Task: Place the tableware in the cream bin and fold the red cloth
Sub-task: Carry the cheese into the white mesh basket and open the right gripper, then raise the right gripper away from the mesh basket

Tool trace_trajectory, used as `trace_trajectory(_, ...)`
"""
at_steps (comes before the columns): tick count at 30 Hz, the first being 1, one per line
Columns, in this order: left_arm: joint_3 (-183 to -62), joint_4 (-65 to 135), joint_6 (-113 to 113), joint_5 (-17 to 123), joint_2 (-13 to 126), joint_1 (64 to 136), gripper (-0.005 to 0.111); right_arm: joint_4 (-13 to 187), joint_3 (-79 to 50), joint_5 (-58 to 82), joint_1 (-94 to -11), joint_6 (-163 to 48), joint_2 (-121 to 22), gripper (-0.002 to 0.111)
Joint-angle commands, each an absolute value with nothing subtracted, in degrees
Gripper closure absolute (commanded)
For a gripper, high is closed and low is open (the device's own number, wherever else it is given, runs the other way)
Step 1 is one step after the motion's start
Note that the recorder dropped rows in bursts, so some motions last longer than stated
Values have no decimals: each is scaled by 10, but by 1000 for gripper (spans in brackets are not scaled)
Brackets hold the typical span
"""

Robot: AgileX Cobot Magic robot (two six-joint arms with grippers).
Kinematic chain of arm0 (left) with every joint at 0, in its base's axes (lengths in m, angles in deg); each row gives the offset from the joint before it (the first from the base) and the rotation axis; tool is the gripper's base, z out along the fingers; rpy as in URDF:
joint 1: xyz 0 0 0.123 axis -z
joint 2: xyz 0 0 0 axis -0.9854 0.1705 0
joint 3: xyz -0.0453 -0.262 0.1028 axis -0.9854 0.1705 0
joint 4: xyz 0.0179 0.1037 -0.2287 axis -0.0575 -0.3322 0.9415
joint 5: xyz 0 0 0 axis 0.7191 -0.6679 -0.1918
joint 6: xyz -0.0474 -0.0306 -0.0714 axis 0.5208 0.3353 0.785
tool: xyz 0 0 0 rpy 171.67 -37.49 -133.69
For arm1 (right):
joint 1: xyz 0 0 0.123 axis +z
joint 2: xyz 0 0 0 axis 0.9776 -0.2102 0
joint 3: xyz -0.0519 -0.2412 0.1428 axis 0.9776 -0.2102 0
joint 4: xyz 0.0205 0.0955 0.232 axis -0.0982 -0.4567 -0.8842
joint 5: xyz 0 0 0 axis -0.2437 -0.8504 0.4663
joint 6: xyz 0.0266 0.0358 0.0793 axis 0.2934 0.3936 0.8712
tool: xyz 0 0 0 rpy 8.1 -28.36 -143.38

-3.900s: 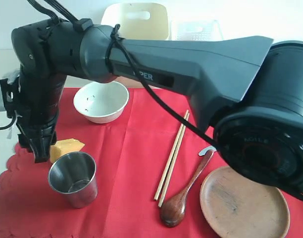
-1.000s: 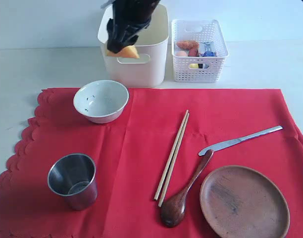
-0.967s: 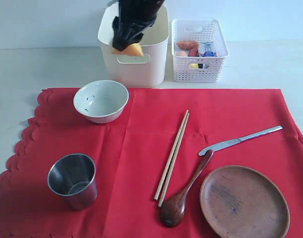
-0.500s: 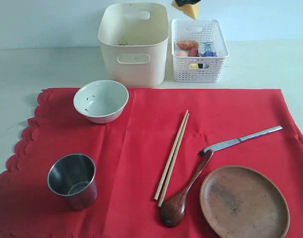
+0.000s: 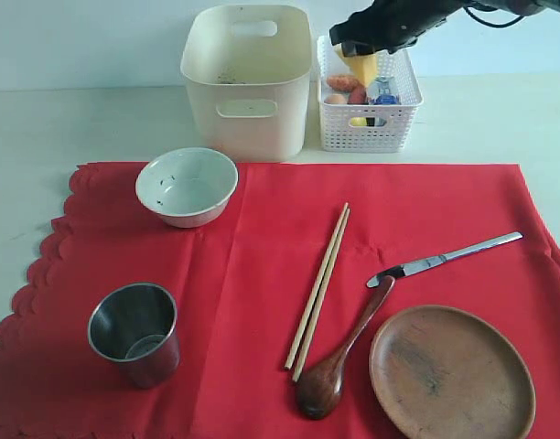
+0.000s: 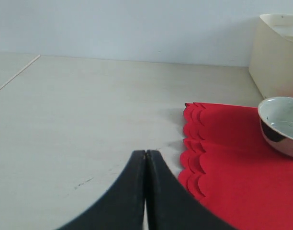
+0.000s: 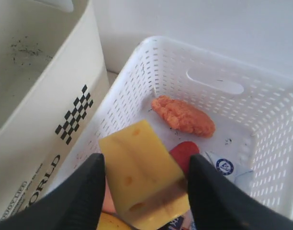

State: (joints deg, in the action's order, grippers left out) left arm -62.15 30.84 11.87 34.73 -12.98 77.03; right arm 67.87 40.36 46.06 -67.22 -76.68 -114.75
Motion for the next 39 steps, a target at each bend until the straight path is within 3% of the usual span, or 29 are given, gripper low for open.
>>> trace_trajectory(1, -619, 309, 121, 349, -134, 774, 106, 666, 404, 445, -672, -743, -1145, 72)
trace_trajectory(4, -619, 309, 121, 349, -134, 774, 106, 666, 404, 453, -672, -727, -1145, 51)
trace_trajectory(9, -619, 309, 121, 349, -134, 774, 106, 670, 404, 500, -672, -686, -1140, 27)
trace_trajectory(12, -619, 309, 121, 349, -134, 774, 106, 673, 404, 524, -673, -688, -1126, 21)
trace_trajectory(16, -619, 309, 121, 349, -134, 774, 106, 689, 404, 575, -673, -706, -1094, 21)
trace_trajectory(21, -619, 309, 121, 349, -134, 774, 106, 721, 404, 646, -673, -691, -1035, 33)
trace_trajectory(28, -619, 309, 121, 349, -134, 774, 106, 713, 404, 729, -672, -659, -948, 81)
trace_trajectory(31, -619, 309, 121, 349, -134, 774, 106, 691, 404, 756, -672, -659, -918, 95)
trace_trajectory(35, -619, 309, 121, 349, -134, 774, 106, 684, 385, 771, -672, -659, -881, 108)
trace_trajectory(39, -619, 309, 121, 349, -134, 774, 106, 687, 327, 770, -661, -659, -842, 108)
